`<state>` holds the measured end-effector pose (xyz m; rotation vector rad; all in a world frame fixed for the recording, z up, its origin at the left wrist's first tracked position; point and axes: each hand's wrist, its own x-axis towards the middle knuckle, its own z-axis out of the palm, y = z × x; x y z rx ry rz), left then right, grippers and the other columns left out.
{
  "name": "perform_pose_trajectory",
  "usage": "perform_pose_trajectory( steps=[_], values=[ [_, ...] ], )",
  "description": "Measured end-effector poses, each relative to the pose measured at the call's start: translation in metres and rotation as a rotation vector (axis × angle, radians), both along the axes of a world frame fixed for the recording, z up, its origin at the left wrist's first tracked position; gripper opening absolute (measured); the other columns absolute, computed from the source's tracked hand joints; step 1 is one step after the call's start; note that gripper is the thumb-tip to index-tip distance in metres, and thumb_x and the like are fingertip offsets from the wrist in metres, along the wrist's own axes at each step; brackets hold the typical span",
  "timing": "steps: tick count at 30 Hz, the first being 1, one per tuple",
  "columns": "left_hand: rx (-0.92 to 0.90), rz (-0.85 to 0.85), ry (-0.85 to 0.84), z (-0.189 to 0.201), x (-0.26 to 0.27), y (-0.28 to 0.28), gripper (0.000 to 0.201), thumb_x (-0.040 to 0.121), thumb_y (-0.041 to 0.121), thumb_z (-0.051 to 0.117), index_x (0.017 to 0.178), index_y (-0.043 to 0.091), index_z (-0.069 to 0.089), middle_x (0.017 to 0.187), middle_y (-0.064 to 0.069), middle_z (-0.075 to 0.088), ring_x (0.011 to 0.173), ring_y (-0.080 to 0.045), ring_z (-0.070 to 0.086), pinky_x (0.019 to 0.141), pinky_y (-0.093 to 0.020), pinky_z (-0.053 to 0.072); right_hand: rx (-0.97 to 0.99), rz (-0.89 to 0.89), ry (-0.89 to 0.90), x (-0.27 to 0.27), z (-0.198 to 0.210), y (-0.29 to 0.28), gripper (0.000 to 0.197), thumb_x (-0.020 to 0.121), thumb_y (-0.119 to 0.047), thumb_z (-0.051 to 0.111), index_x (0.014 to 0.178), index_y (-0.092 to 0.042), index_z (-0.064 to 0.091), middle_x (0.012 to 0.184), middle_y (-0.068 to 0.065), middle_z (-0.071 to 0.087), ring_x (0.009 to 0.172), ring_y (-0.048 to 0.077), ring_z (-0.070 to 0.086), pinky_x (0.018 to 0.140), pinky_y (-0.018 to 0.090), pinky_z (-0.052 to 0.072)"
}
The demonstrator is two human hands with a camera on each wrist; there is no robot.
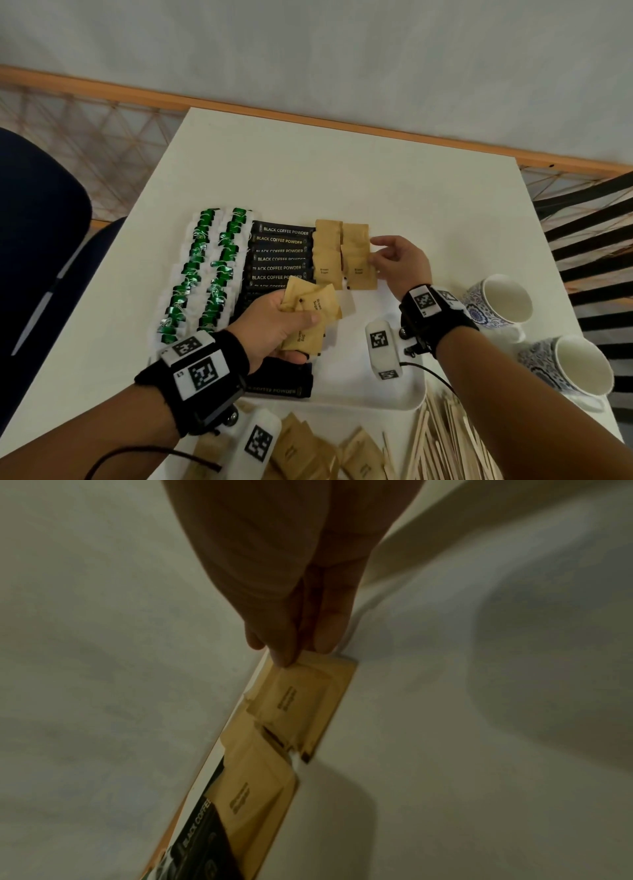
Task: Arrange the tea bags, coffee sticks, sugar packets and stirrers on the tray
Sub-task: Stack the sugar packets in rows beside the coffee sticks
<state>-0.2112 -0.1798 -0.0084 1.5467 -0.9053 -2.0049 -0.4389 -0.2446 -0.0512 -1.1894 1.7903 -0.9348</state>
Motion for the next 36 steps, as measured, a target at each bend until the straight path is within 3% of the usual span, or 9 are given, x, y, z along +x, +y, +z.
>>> perform_pose_trajectory(
  steps=[16,24,26,29,32,36],
  values=[
    [0.012,-0.009,0.037,-0.006,-0.008,-0.003,0.025,0.084,0.012,0.07,0.108,0.014,0.063,0.088,-0.004,0.071,0.071,-0.017,0.068,0.046,-0.028,0.054,0.0,-0.02,-0.004,0.001,-0.005,-0.002,0.022,0.079,-0.012,0.071,0.091,-0.031,0.064,0.065,-0.007,0.065,0.069,0.016,0.067,0.076,0.042,0.058],
    [0.007,0.001,0.028,-0.003,-0.008,-0.002,0.021,0.085,0.016,0.069,0.105,0.016,0.063,0.096,-0.007,0.071,0.076,-0.019,0.068,0.046,-0.028,0.054,-0.088,-0.026,0.079,0.005,0.011,0.011,0.004,0.085,-0.033,0.064,0.09,-0.032,0.066,0.08,0.001,0.069,0.073,0.021,0.065,0.075,0.039,0.056],
    [0.006,0.013,0.038,-0.002,-0.008,-0.001,0.019,0.085,0.016,0.07,0.103,0.016,0.063,0.094,-0.007,0.071,0.073,-0.018,0.068,0.046,-0.028,0.054,-0.079,0.037,0.023,0.012,0.02,0.02,0.006,0.084,-0.037,0.065,0.086,-0.031,0.066,0.082,-0.003,0.069,0.073,0.013,0.064,0.072,0.033,0.056],
    [-0.003,0.052,0.048,0.001,-0.01,-0.001,0.022,0.084,0.017,0.07,0.104,0.014,0.061,0.093,-0.01,0.07,0.067,-0.018,0.068,0.045,-0.027,0.053,0.085,0.259,-0.064,0.026,0.033,0.038,0.019,0.079,-0.042,0.071,0.083,-0.024,0.066,0.076,-0.005,0.07,0.065,0.003,0.061,0.061,0.019,0.048],
    [-0.018,0.067,0.042,0.002,-0.012,-0.001,0.024,0.084,0.017,0.07,0.106,0.014,0.061,0.095,-0.01,0.069,0.069,-0.019,0.068,0.045,-0.027,0.053,0.251,0.404,-0.111,0.035,0.035,0.047,0.019,0.074,-0.036,0.077,0.077,-0.023,0.064,0.074,-0.004,0.07,0.066,0.006,0.063,0.06,0.02,0.048],
    [0.003,0.102,0.058,0.002,-0.008,0.0,0.024,0.086,0.009,0.067,0.108,0.012,0.058,0.097,-0.009,0.068,0.07,-0.018,0.068,0.045,-0.027,0.054,0.168,0.176,-0.371,0.032,0.035,0.04,0.009,0.083,-0.016,0.072,0.085,-0.011,0.065,0.075,0.001,0.071,0.066,0.012,0.065,0.061,0.022,0.05]
  ],
)
